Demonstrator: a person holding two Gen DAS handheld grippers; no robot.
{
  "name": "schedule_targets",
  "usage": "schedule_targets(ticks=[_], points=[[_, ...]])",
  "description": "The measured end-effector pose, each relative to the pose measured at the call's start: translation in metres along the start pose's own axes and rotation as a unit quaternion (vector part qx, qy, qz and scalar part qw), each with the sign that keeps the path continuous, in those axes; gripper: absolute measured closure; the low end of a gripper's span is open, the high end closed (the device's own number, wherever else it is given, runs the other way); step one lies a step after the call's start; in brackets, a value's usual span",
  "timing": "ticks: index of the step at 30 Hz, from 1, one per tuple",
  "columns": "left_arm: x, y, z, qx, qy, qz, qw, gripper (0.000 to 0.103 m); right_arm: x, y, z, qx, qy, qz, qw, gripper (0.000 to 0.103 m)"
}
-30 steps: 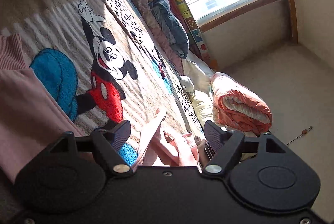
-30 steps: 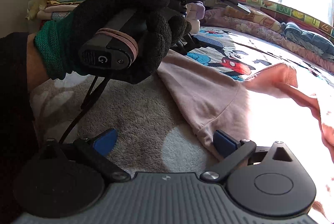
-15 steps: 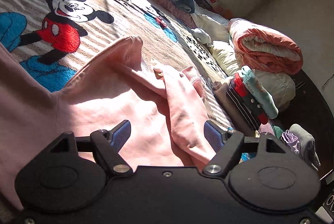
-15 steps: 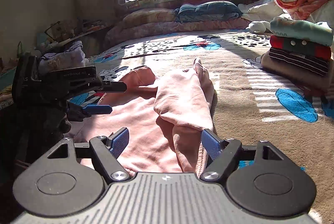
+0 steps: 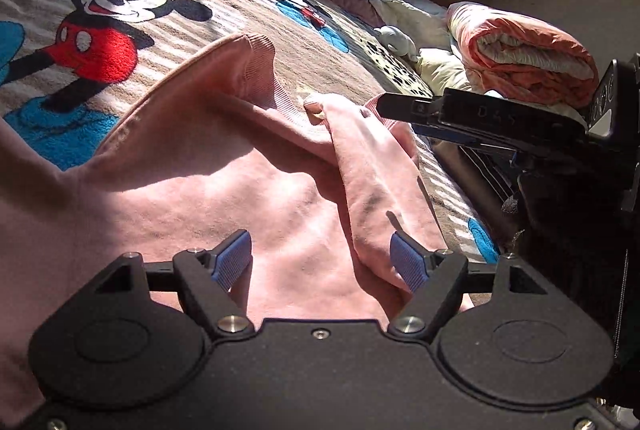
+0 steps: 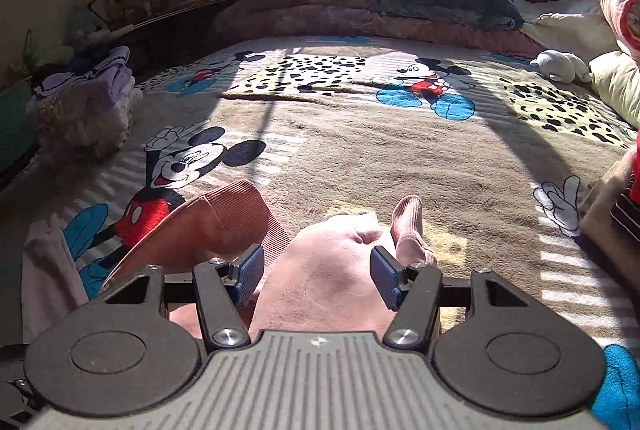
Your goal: Fold clothes
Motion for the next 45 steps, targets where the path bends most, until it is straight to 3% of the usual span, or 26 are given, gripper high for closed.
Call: schedule_targets(ticks=[4, 7, 13, 19, 21, 22, 23, 27, 37, 45], points=[[0.003, -0.002, 0.003, -0.012, -0.002, -0.009, 0.9999, 0.027, 0.004, 0.014, 0.035, -0.031, -0.026, -0.014, 0.999, 0.046], [0.003, -0.001, 0.005, -0.014, -0.002, -0.008, 0.9999, 0.027, 0.003, 0.023, 0.049, -0.031, -0.044, -0.008, 0.999, 0.046], [0.004, -0.001, 0.006, -0.018, -0.004, -0.006, 0.9998, 0.027, 0.003, 0.039, 0.067, -0.010, -0.063, 0.022, 0.998, 0.041], [0.004, -0.002, 0.006, -0.022, -0.005, -0.009, 0.9997, 0.027, -0.006, 0.047, 0.084, 0.026, -0.082, 0.067, 0.994, 0.041], [0.004, -0.002, 0.006, -0.022, -0.006, -0.008, 0.9997, 0.027, -0.005, 0.048, 0.084, 0.034, -0.074, 0.086, 0.993, 0.050], [0.004, -0.002, 0.006, -0.023, -0.007, -0.007, 0.9997, 0.027, -0.004, 0.048, 0.082, 0.040, -0.071, 0.091, 0.993, 0.065], [0.004, -0.002, 0.006, -0.023, -0.007, -0.007, 0.9997, 0.027, -0.003, 0.047, 0.079, 0.047, -0.066, 0.095, 0.992, 0.075], [0.003, -0.002, 0.006, -0.025, -0.008, -0.009, 0.9996, 0.027, 0.004, 0.043, 0.060, 0.045, -0.033, 0.086, 0.995, 0.095], [0.003, -0.001, 0.005, -0.025, -0.011, -0.003, 0.9996, 0.027, 0.030, 0.044, -0.034, 0.048, 0.086, 0.106, 0.990, 0.098], [0.001, -0.001, 0.002, -0.028, -0.012, -0.004, 0.9995, 0.027, 0.023, 0.084, -0.135, 0.008, 0.186, 0.167, 0.968, 0.098]])
Point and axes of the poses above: each gripper's, at about its wrist camera, not at the fingertips, and z roughly the way its jaws point, y to its right, x to its top, the point moved 9 cm from there along z, roughly the way its jaws point, and after that the axes turned 6 degrees about z, right-handed, at the moved point
